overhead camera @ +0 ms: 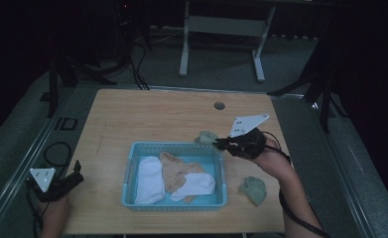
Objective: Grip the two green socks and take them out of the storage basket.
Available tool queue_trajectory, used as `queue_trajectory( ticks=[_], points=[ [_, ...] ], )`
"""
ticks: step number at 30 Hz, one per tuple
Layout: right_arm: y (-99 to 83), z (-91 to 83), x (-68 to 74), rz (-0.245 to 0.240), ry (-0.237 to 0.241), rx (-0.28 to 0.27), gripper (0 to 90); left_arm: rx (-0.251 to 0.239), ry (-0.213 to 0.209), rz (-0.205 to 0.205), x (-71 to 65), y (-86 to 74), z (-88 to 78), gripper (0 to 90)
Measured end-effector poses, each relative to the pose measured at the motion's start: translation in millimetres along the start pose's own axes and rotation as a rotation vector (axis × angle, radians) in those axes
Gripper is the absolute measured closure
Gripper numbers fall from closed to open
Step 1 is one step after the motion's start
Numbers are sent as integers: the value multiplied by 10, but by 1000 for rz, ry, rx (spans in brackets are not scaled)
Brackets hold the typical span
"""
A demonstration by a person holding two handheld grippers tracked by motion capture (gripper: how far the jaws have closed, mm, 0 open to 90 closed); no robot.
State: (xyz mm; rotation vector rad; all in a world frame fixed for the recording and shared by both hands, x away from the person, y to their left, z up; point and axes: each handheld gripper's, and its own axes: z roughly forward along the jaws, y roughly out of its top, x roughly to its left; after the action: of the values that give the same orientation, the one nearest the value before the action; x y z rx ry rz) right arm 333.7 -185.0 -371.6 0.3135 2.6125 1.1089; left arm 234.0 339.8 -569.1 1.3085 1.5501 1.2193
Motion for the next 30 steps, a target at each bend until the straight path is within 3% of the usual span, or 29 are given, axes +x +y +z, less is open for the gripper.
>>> queue_trajectory(
  ticks=[7, 15, 23, 30],
  points=[
    [-259, -237, -131, 61, -59, -11, 859, -2, 3, 3, -8, -1, 0, 7],
    [-589, -386, -253, 141, -98, -5, 859, -1, 4, 6, -8, 0, 2, 8],
    [-980, -361, -370, 239, -126, 0, 859, 0, 4, 6, -8, 0, 2, 7],
    [-1207, -326, -437, 291, -146, 28, 859, 3, 6, 10, -12, 1, 2, 8]
  ],
)
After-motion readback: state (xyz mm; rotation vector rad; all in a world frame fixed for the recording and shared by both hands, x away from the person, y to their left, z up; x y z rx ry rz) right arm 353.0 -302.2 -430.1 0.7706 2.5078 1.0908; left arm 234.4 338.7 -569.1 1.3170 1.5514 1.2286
